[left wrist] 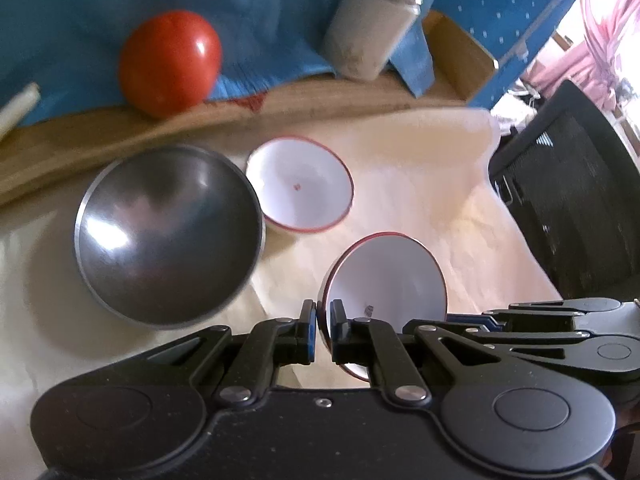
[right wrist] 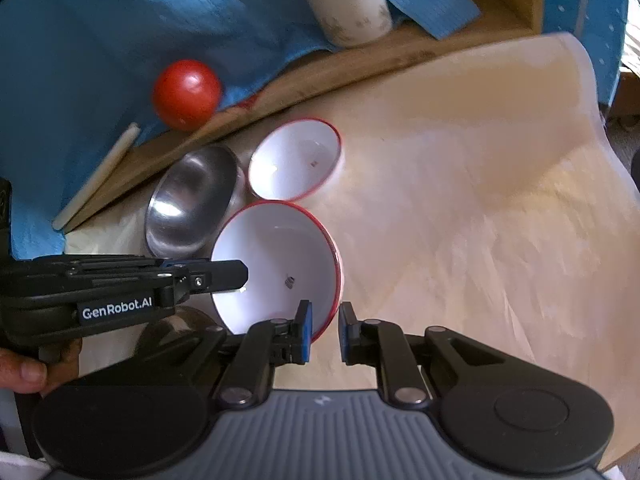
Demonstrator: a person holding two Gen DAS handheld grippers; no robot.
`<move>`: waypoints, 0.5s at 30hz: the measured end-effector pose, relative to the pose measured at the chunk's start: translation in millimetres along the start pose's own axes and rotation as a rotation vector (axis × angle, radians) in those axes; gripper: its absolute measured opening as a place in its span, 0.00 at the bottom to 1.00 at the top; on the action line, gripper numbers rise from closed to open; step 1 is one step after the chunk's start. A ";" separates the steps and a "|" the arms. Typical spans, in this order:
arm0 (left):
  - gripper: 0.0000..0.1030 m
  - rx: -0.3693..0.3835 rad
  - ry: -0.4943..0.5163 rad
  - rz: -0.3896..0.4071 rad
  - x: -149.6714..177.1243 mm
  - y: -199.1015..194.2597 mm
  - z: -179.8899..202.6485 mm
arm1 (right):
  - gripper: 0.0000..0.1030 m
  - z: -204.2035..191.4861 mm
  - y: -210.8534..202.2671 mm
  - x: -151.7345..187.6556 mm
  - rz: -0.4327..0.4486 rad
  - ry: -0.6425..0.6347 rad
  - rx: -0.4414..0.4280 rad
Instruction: Organize plates and bowls
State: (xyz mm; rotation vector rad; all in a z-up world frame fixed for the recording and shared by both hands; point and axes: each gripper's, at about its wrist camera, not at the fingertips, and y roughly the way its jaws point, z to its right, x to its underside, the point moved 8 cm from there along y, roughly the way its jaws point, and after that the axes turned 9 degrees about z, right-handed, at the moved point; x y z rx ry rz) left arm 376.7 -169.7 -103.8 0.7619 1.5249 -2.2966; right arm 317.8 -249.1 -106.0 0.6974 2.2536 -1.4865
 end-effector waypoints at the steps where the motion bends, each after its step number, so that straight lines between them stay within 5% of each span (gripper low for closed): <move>1: 0.06 -0.004 -0.005 0.010 -2.2 -2.3 -1.5 | 0.15 -2.9 -0.1 -2.3 0.003 -0.007 -0.004; 15: 0.06 -0.078 -0.116 0.132 -21.3 -39.9 -43.2 | 0.15 -55.0 12.5 -34.2 0.014 -0.123 -0.077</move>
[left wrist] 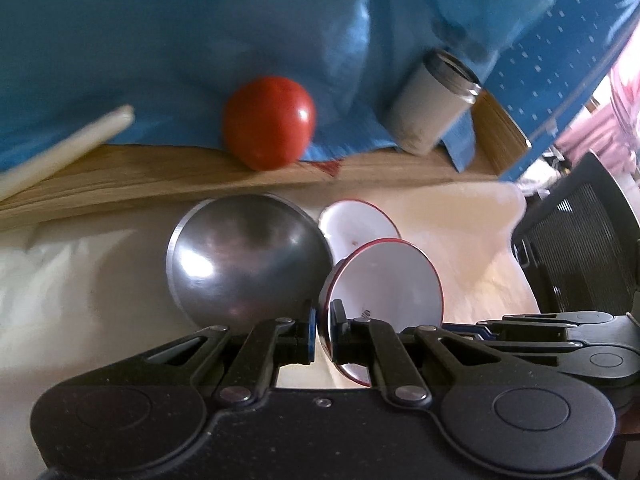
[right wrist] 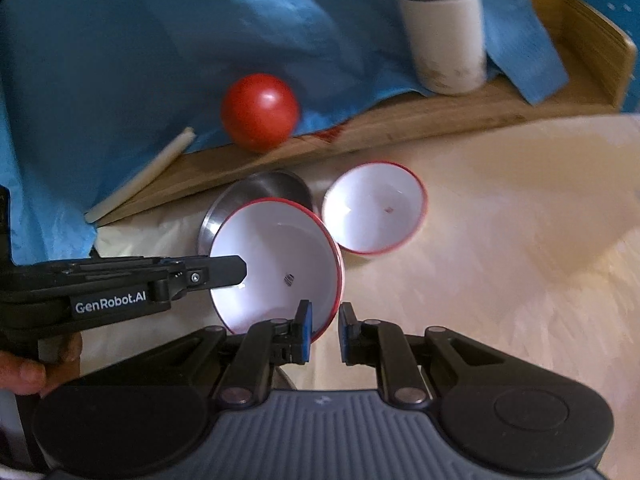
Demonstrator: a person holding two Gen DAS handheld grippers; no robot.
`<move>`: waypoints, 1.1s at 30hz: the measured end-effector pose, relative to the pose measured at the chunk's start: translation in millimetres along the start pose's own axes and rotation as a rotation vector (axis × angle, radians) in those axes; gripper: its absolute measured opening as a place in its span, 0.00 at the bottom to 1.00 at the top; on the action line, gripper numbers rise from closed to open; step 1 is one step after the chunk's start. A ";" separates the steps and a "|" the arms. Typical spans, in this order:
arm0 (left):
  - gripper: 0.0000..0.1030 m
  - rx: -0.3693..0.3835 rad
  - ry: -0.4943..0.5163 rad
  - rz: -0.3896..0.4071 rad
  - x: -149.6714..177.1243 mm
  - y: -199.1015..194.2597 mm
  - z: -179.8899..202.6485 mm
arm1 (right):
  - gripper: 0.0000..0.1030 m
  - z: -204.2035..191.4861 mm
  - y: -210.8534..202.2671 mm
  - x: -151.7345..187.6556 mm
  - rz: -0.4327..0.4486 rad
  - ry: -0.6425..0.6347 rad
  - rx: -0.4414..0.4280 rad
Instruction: Organize plates and bowls
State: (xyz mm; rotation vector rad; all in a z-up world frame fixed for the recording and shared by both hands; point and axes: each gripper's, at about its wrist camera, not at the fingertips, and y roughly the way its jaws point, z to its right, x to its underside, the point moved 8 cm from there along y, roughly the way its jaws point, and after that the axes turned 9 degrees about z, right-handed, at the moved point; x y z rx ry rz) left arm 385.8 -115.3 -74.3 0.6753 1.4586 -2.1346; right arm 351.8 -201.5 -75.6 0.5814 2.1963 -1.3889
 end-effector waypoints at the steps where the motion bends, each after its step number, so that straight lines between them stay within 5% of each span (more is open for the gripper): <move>1: 0.06 -0.008 -0.007 0.007 -1.4 -1.2 -3.5 | 0.15 -3.9 2.6 -2.9 0.000 -0.010 -0.006; 14: 0.06 -0.090 -0.101 0.049 -12.4 -3.9 -51.1 | 0.15 -40.4 38.5 -30.1 -0.021 -0.086 -0.045; 33: 0.06 -0.124 -0.143 0.003 -10.3 18.7 -74.1 | 0.15 -44.8 70.1 -33.0 -0.082 -0.102 -0.032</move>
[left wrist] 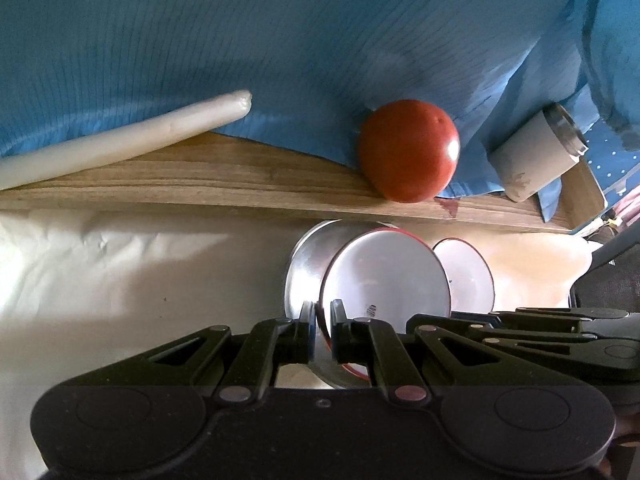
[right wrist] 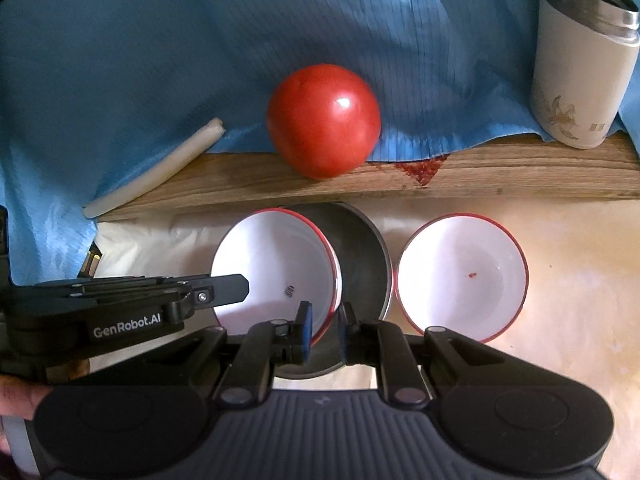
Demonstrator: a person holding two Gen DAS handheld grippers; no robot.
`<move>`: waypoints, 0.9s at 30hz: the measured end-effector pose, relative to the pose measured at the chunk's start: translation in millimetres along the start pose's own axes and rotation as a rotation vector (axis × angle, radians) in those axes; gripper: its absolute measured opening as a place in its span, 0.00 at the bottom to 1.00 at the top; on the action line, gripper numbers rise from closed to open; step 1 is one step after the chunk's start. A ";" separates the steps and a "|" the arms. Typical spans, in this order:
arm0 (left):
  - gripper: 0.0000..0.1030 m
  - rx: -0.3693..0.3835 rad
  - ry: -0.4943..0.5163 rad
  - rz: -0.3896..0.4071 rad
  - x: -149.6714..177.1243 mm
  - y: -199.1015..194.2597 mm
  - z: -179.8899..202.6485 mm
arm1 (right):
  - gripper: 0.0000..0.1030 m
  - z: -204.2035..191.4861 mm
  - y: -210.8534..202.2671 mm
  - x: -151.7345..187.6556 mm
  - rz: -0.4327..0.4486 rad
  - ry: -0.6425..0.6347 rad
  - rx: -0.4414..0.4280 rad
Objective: Organize plates and bowls
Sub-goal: 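Lower the white bowl into the steel plate and open both grippers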
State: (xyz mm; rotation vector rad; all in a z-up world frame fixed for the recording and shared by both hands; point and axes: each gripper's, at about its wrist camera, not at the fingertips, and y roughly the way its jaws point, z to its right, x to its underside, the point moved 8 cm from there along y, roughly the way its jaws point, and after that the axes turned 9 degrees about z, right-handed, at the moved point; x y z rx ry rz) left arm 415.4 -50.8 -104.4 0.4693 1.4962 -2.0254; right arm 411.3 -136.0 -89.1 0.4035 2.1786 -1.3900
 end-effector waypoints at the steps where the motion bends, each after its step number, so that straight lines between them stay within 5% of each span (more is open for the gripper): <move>1: 0.06 -0.002 -0.001 -0.003 0.3 1.2 -0.3 | 0.15 0.2 1.5 0.2 -0.003 0.001 0.001; 27: 0.09 -0.015 -0.016 -0.050 6.1 23.3 -1.7 | 0.15 13.3 20.2 -0.7 -0.032 0.046 0.010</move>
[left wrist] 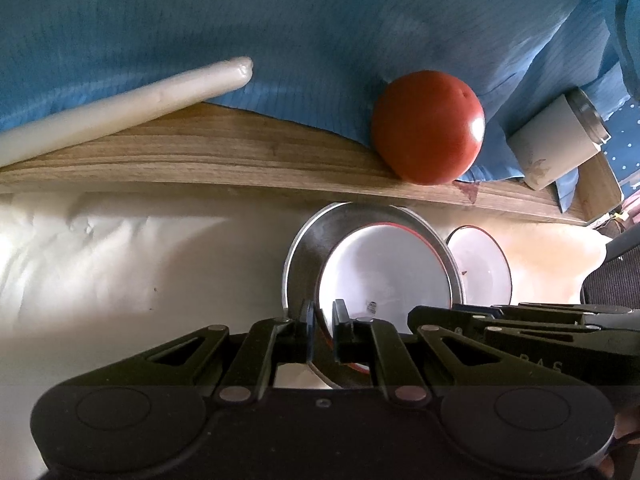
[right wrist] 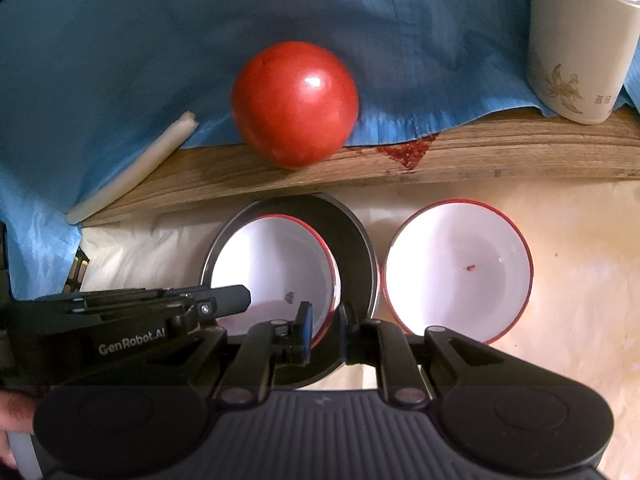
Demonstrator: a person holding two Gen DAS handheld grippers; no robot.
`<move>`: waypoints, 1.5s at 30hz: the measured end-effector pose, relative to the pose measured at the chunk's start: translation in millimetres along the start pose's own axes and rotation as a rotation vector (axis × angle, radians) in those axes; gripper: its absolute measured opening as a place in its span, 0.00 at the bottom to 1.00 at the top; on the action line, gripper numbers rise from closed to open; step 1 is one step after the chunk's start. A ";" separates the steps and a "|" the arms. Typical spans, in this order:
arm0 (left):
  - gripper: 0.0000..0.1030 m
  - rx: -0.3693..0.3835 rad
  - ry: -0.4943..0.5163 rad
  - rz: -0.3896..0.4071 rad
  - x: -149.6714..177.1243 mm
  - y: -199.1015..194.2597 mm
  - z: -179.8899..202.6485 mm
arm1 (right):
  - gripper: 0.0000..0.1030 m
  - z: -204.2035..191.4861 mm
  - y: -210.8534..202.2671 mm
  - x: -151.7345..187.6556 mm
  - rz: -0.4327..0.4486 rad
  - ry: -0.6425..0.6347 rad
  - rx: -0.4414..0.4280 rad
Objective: Organize plates and bowls
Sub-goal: 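Lower the white bowl into the steel plate and open both grippers, then move both grippers to the second white red-rimmed bowl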
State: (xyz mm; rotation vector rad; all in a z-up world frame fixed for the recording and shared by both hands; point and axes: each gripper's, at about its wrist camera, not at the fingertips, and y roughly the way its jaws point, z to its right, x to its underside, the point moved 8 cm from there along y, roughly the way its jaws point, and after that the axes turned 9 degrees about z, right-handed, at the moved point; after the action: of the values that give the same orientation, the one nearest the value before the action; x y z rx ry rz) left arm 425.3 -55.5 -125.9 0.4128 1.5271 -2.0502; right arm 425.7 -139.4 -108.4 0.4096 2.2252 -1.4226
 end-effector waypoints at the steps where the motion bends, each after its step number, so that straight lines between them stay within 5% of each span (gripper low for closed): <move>1: 0.09 -0.001 0.001 0.001 0.0 0.0 0.0 | 0.15 0.4 0.3 -0.4 0.001 0.001 0.000; 14: 0.10 -0.005 -0.002 0.010 -1.9 -1.9 -0.9 | 0.16 2.4 -0.4 1.1 0.011 0.010 0.000; 27: 0.26 0.000 -0.007 0.013 0.9 -7.4 4.4 | 0.21 -0.6 -5.2 3.0 0.037 0.011 0.000; 36: 0.39 -0.002 0.007 0.053 0.1 -19.8 11.3 | 0.35 -3.4 -22.6 1.6 0.089 0.009 -0.006; 38: 0.41 -0.005 0.008 0.068 -0.9 -24.9 11.5 | 0.46 -3.1 -29.8 0.7 0.111 0.000 0.001; 45: 0.60 -0.019 0.003 0.097 0.7 -39.6 13.0 | 0.60 4.1 -53.4 5.0 0.171 -0.022 0.039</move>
State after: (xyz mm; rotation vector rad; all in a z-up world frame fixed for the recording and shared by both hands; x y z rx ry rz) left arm 402.4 -59.8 -91.4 0.4733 1.4969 -1.9597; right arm 396.6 -165.5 -71.5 0.5797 2.0929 -1.3749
